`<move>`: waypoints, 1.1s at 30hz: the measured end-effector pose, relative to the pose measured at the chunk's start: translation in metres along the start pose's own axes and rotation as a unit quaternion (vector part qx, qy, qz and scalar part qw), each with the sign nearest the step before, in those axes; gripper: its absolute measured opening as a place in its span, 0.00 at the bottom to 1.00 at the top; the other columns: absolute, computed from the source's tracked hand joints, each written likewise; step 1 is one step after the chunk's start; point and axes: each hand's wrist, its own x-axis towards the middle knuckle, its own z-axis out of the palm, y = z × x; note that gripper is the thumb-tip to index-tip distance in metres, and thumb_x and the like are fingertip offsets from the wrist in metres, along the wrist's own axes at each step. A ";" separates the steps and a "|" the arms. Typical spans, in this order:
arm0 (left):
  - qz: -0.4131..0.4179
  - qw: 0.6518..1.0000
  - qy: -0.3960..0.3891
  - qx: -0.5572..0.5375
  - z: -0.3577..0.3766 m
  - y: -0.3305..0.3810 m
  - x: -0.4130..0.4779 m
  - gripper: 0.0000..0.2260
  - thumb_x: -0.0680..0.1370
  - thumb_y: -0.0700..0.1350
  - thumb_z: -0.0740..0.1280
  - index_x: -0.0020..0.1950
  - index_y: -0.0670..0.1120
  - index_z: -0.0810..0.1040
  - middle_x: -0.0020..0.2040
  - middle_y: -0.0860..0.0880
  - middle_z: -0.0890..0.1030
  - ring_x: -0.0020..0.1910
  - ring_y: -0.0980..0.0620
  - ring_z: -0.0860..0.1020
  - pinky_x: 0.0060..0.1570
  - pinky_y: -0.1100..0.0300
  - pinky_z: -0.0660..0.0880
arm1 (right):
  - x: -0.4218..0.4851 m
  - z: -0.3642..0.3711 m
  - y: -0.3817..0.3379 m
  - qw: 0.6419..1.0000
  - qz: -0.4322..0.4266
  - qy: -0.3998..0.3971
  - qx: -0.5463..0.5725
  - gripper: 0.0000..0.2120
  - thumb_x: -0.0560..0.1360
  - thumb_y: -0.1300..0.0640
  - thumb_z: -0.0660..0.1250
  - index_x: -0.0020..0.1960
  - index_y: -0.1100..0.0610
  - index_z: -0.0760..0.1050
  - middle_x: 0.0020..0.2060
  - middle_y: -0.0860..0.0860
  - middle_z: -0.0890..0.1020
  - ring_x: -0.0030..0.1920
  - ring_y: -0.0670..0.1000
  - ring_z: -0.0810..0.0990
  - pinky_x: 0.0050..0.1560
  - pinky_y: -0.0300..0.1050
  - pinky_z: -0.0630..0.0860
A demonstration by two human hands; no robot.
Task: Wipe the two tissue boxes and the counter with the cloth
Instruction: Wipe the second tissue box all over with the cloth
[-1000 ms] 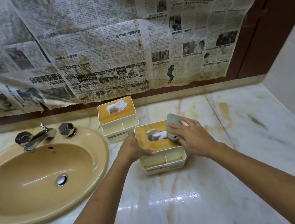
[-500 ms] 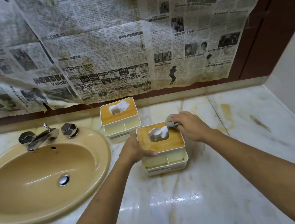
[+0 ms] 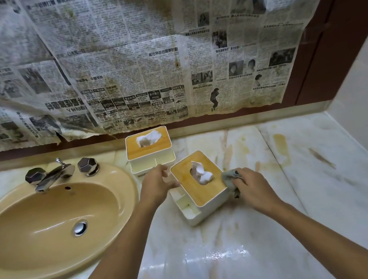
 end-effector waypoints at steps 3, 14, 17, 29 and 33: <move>0.013 0.999 -0.020 -0.039 0.007 -0.002 0.000 0.13 0.73 0.40 0.74 0.58 0.48 0.82 0.49 0.49 0.83 0.53 0.48 0.80 0.54 0.54 0.76 | -0.019 0.003 -0.008 1.000 0.007 -0.009 0.010 0.07 0.78 0.60 0.60 0.43 0.55 0.74 0.41 0.53 0.77 0.44 0.54 0.76 0.42 0.47 0.68; 0.029 0.996 -0.037 -0.070 0.013 -0.008 -0.006 0.18 0.77 0.37 0.66 0.64 0.52 0.81 0.57 0.53 0.83 0.58 0.52 0.78 0.62 0.49 0.74 | -0.029 -0.005 -0.028 0.951 0.095 0.070 0.285 0.08 0.80 0.62 0.61 0.51 0.59 0.79 0.45 0.57 0.83 0.43 0.54 0.83 0.49 0.53 0.82; 0.022 0.997 -0.028 -0.064 0.015 -0.009 -0.004 0.18 0.77 0.37 0.67 0.63 0.53 0.81 0.56 0.53 0.83 0.58 0.51 0.79 0.61 0.49 0.74 | -0.021 -0.009 -0.033 0.976 -0.032 0.078 0.200 0.12 0.79 0.65 0.61 0.59 0.56 0.79 0.52 0.51 0.83 0.52 0.44 0.80 0.54 0.36 0.76; 0.021 0.999 -0.038 -0.028 0.014 -0.011 0.001 0.17 0.78 0.39 0.68 0.64 0.54 0.80 0.61 0.54 0.82 0.60 0.51 0.78 0.62 0.49 0.74 | -0.018 0.006 -0.001 0.909 -0.271 -0.072 -0.309 0.23 0.75 0.49 0.54 0.66 0.49 0.76 0.68 0.48 0.76 0.69 0.59 0.71 0.66 0.57 0.70; 0.022 0.999 -0.039 -0.014 0.013 -0.009 0.001 0.17 0.77 0.40 0.68 0.64 0.53 0.80 0.62 0.53 0.81 0.62 0.51 0.77 0.63 0.49 0.74 | 0.012 -0.001 -0.009 0.907 -0.216 -0.114 -0.342 0.28 0.77 0.44 0.45 0.74 0.44 0.66 0.76 0.46 0.65 0.77 0.59 0.58 0.74 0.58 0.57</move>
